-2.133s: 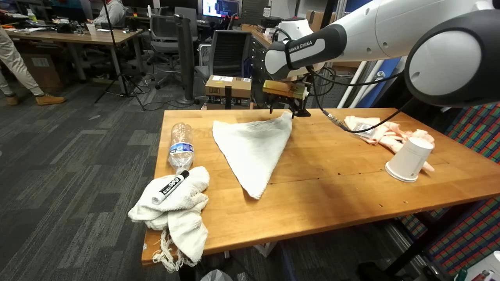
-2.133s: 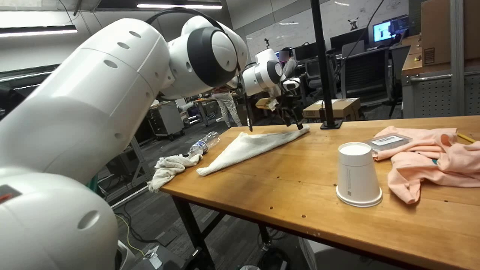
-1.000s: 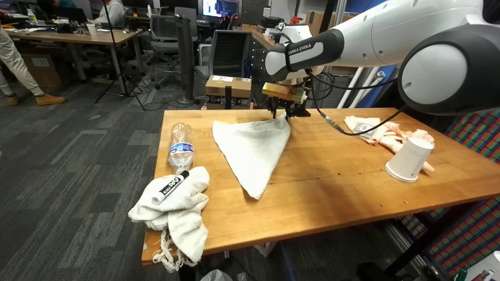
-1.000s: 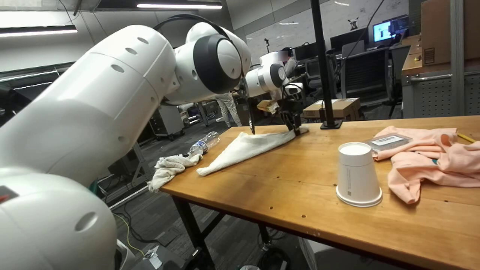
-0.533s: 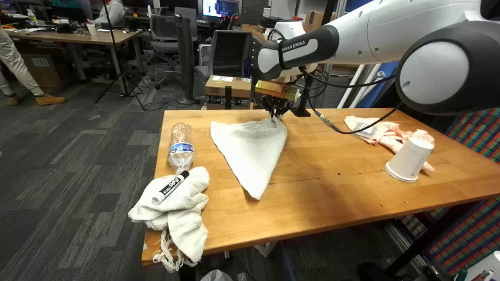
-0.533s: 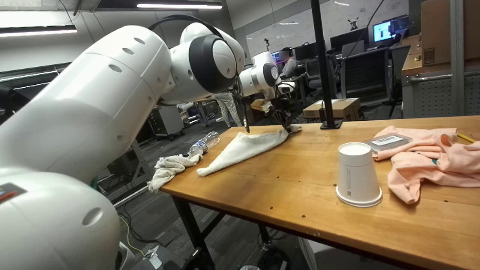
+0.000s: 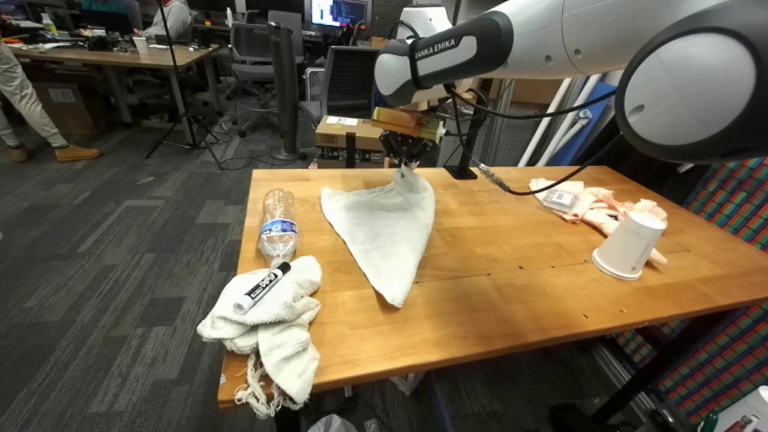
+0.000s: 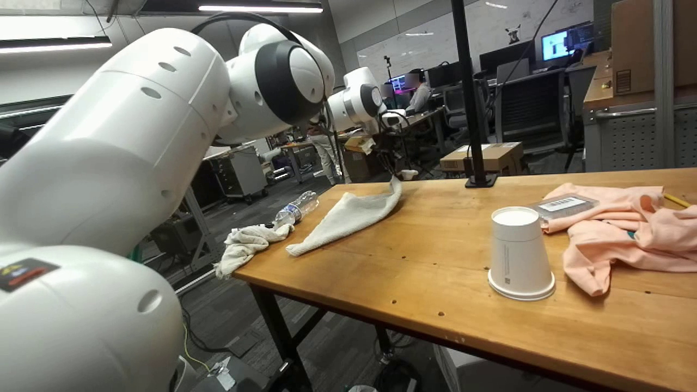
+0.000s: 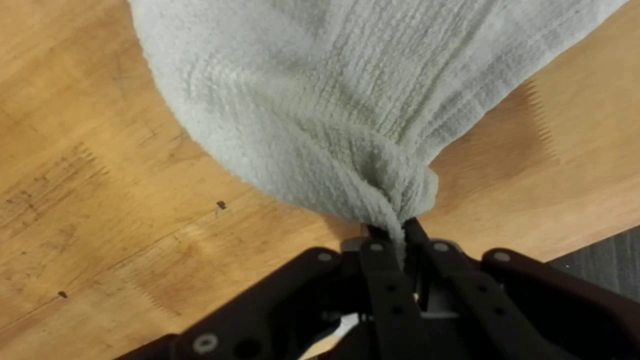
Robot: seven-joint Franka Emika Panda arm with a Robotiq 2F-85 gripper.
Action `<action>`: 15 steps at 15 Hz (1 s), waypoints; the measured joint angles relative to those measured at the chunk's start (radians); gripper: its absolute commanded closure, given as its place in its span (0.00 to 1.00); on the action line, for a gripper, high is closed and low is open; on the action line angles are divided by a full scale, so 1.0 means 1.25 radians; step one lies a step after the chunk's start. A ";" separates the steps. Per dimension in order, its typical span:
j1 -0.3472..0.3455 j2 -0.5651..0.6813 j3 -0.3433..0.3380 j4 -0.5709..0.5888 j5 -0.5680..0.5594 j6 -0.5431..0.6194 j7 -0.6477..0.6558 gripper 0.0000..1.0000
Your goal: Fold the white towel on the table twice, diagonally.
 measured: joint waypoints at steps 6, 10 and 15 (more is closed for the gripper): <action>0.064 -0.135 -0.009 -0.148 -0.054 0.063 0.068 0.96; 0.114 -0.248 -0.007 -0.292 -0.057 0.088 0.160 0.96; 0.151 -0.362 0.027 -0.489 -0.070 0.141 0.266 0.96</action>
